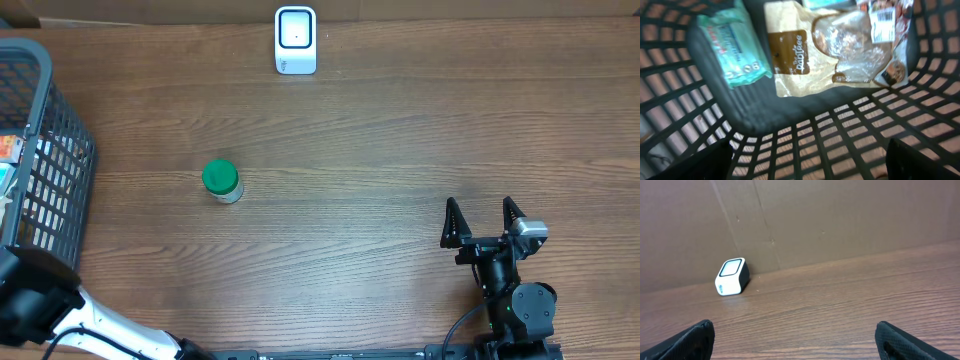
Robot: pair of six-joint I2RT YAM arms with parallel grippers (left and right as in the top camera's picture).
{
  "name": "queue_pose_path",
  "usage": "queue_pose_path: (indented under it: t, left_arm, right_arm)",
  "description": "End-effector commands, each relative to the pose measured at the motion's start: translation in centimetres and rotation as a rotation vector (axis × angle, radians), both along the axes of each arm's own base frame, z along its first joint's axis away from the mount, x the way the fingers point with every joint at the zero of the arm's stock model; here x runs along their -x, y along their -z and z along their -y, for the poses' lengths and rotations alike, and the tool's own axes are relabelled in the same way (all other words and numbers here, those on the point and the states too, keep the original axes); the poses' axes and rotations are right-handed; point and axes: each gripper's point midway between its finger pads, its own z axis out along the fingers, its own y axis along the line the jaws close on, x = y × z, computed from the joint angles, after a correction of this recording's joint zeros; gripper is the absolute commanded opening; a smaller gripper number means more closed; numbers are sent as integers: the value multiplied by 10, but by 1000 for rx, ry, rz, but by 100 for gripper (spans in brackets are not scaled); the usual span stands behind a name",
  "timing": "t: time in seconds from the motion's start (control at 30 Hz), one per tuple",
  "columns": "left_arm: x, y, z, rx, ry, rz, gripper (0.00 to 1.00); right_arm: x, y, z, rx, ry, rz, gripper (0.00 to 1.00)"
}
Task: Scan the item barcode
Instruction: 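Reach the left gripper into the basket and grasp the snack bag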
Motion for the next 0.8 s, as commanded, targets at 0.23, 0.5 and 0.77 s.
queue_pose_path:
  t: [0.23, 0.5, 0.77]
  left_arm:
    - [-34, 100, -9, 168, 182, -81, 100]
    - [-59, 159, -4, 164, 295, -193, 100]
    - [-103, 161, -12, -69, 377, -247, 100]
  right_arm:
    - [0, 2, 0, 4, 4, 2, 100]
    - [0, 2, 0, 3, 5, 2, 100]
    - [0, 2, 0, 3, 4, 2, 100]
